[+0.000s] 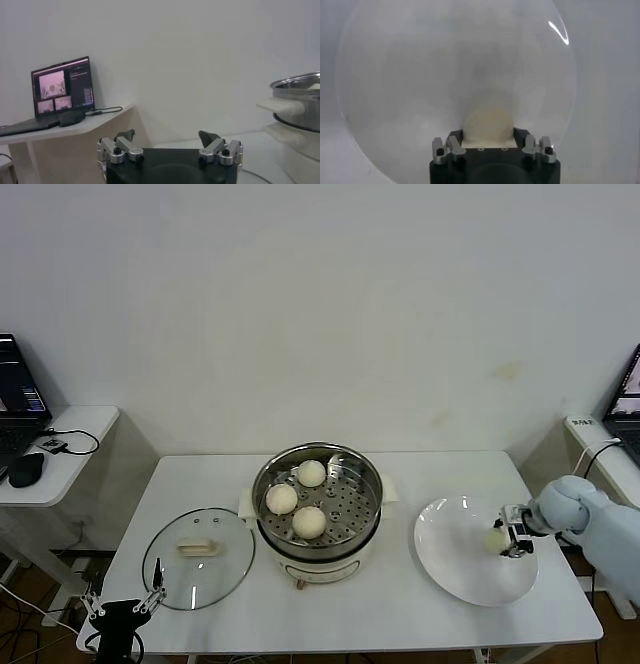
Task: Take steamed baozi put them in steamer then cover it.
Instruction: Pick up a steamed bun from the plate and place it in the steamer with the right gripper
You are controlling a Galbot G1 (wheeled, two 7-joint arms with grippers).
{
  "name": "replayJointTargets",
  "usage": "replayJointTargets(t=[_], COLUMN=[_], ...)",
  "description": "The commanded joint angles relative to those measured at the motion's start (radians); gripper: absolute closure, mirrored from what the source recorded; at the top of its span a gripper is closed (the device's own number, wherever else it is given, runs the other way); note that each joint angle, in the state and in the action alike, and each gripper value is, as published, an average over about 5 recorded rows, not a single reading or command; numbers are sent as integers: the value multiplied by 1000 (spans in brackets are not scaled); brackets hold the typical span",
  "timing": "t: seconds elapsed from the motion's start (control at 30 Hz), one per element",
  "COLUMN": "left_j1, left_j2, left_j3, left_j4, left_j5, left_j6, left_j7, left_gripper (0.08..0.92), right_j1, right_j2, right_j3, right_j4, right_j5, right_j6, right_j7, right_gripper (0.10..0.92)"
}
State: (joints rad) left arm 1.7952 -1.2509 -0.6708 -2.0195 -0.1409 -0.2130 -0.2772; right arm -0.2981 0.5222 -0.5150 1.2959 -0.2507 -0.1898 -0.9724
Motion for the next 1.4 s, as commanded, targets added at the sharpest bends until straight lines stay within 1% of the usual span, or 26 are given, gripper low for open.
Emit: replayJointTargets(t=[0.03, 0.2, 0.37, 0.53, 0.67, 0.77, 0.87, 1.03, 1.4], left_j1=[-1, -4, -9, -12, -16, -17, -18, -22, -20], left_j2=[2, 2, 2, 3, 0, -2, -4, -7, -13], left_j3=[2, 7, 12, 12, 13, 13, 11, 8, -3], left_j4=[-2, -4, -6, -10, -12, -11, -12, -13, -22], left_j5=[0, 0, 0, -2, -4, -5, -7, -8, -11], left_j6=[1, 1, 1, 1, 1, 1, 0, 0, 1], left_j7=[0, 1, 0, 0, -1, -1, -2, -2, -3], left_gripper=[177, 177, 177, 177, 177, 177, 177, 177, 177], right_j1=[271, 534, 828, 1021, 1062, 1050, 1011, 918, 722], right_j2=[-106, -133, -77, 80, 220, 298, 360, 435, 537], right_j3=[-207, -384, -606, -740, -764, -764, -763, -764, -732], right_j4=[157, 294, 381, 390, 384, 375, 358, 319, 153], right_j5=[144, 318, 473, 624, 749, 811, 843, 846, 733], right_j6=[-45, -105, -189, -288, -343, -380, -417, -458, -465], right_j7=[-33, -37, -6, 55, 111, 154, 193, 247, 264], right_gripper=[405, 406, 399, 397, 392, 389, 389, 389, 389])
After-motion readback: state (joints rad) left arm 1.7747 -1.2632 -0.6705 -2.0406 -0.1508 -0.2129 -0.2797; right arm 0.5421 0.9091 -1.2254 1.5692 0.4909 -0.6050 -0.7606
